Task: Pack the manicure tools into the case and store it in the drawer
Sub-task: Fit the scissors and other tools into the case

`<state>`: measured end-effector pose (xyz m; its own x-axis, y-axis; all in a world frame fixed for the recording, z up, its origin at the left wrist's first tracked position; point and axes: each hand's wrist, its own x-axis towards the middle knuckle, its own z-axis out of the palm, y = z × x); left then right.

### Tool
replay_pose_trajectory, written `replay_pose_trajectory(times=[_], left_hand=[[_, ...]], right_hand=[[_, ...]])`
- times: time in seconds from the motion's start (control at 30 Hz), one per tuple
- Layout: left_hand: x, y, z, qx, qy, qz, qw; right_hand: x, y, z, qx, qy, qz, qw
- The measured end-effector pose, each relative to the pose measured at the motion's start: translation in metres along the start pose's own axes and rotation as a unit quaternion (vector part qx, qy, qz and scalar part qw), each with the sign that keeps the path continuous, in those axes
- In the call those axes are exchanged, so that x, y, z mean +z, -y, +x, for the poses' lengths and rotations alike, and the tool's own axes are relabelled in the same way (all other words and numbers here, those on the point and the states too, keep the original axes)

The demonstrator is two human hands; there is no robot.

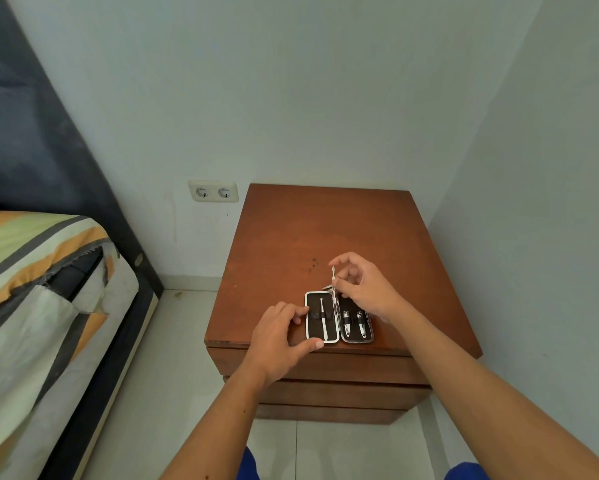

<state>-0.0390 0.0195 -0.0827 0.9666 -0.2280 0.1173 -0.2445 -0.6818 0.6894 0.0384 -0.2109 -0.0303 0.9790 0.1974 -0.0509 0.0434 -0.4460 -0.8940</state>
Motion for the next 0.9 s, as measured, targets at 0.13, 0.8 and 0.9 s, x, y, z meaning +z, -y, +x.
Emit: replay_pose_trajectory(times=[0.13, 0.8, 0.9], left_hand=[[0.000, 0.000, 0.000, -0.001, -0.002, 0.000, 1.000], [0.001, 0.001, 0.000, 0.002, -0.005, -0.001, 1.000], [0.001, 0.001, 0.000, -0.001, -0.003, 0.000, 1.000]], right_hand=[[0.001, -0.004, -0.003, -0.009, -0.008, -0.034, 0.999], [-0.001, -0.007, -0.027, -0.084, 0.094, -0.314, 0.941], [0.000, -0.003, -0.028, -0.091, 0.099, -0.333, 0.933]])
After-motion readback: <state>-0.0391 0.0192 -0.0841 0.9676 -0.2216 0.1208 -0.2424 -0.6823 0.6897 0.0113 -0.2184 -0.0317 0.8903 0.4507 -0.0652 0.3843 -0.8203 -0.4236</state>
